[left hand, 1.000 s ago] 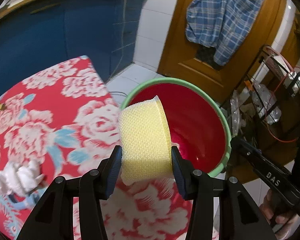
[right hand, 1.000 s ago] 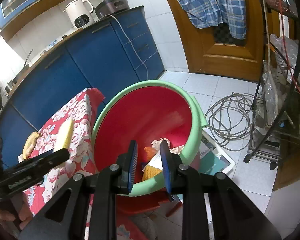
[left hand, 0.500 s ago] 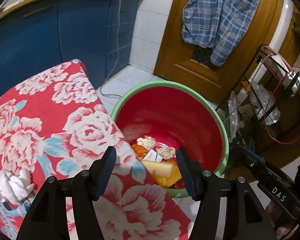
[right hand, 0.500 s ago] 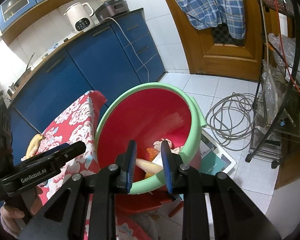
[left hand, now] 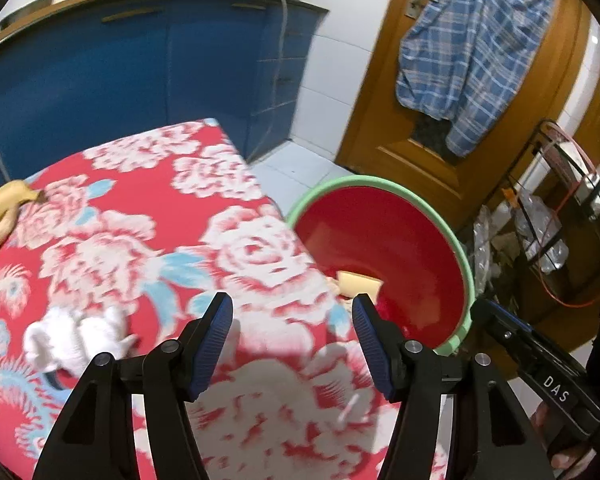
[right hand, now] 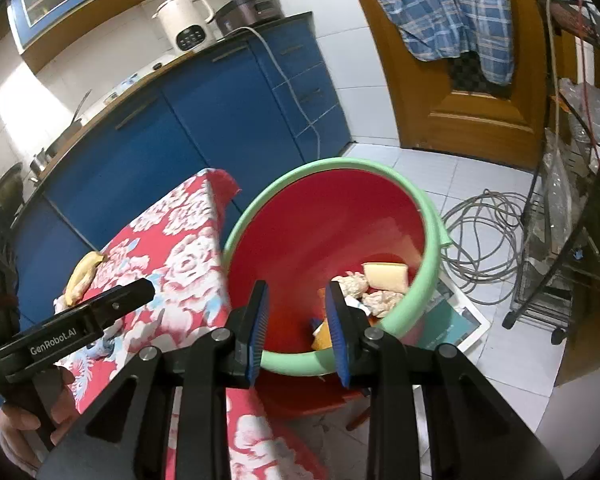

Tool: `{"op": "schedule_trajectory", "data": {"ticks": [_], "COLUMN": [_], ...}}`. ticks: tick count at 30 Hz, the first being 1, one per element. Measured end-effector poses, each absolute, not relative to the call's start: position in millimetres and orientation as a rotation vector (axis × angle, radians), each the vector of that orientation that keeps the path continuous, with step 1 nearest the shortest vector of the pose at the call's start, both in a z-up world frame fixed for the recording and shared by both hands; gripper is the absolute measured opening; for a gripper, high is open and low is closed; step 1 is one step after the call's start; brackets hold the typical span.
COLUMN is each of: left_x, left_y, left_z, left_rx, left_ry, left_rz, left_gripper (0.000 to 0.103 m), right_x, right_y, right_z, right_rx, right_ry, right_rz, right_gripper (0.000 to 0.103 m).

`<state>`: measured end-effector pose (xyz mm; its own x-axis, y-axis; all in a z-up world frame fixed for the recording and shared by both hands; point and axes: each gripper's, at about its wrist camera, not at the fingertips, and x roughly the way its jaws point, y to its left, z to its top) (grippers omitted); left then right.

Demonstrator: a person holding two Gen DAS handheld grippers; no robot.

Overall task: Collect trash
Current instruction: 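Move the left gripper back to the white cloth and grasp it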

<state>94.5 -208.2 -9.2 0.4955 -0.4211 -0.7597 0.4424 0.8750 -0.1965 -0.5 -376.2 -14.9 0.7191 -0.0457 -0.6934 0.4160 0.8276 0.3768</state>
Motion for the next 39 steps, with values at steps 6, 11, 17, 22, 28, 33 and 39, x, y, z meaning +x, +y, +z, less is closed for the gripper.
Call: {"op": "schedule_trajectory", "data": {"ticks": [6,11,17,22,28,33,39], "left_x": [95,98,106,113,119,126,134], "left_y": [-174,-149,-121,-109,-105,-99,-83], "left_z": [-8,-7,-13,-24,-32,-37,-38], "left_rx": [0.012,0.0,0.009,0.001,0.011,0.003,-0.039], "left_ry": [0.907,0.901,0.913,0.939,0.948,0.945,0.941], "left_rz": [-0.437,-0.37,-0.25,-0.2,-0.172,-0.157,-0.138], "left_gripper": [0.064,0.064,0.064,0.064,0.067,0.067,0.045], "right_x": [5,11,15,20,24,28,30], "right_y": [-362,-349,-338,-331,-326,-321,-316], "right_z": [-14,-12,-11,-11,-12,-13,-13], "right_rx": [0.531,0.518,0.503,0.489,0.481,0.47,0.465], "right_ry": [0.737,0.741,0.75,0.757,0.768,0.777,0.783], "right_rz": [-0.235,-0.21,-0.19,-0.183,-0.179,-0.169,-0.162], "right_gripper": [0.031,0.032,0.033,0.034,0.034,0.034,0.034]}}
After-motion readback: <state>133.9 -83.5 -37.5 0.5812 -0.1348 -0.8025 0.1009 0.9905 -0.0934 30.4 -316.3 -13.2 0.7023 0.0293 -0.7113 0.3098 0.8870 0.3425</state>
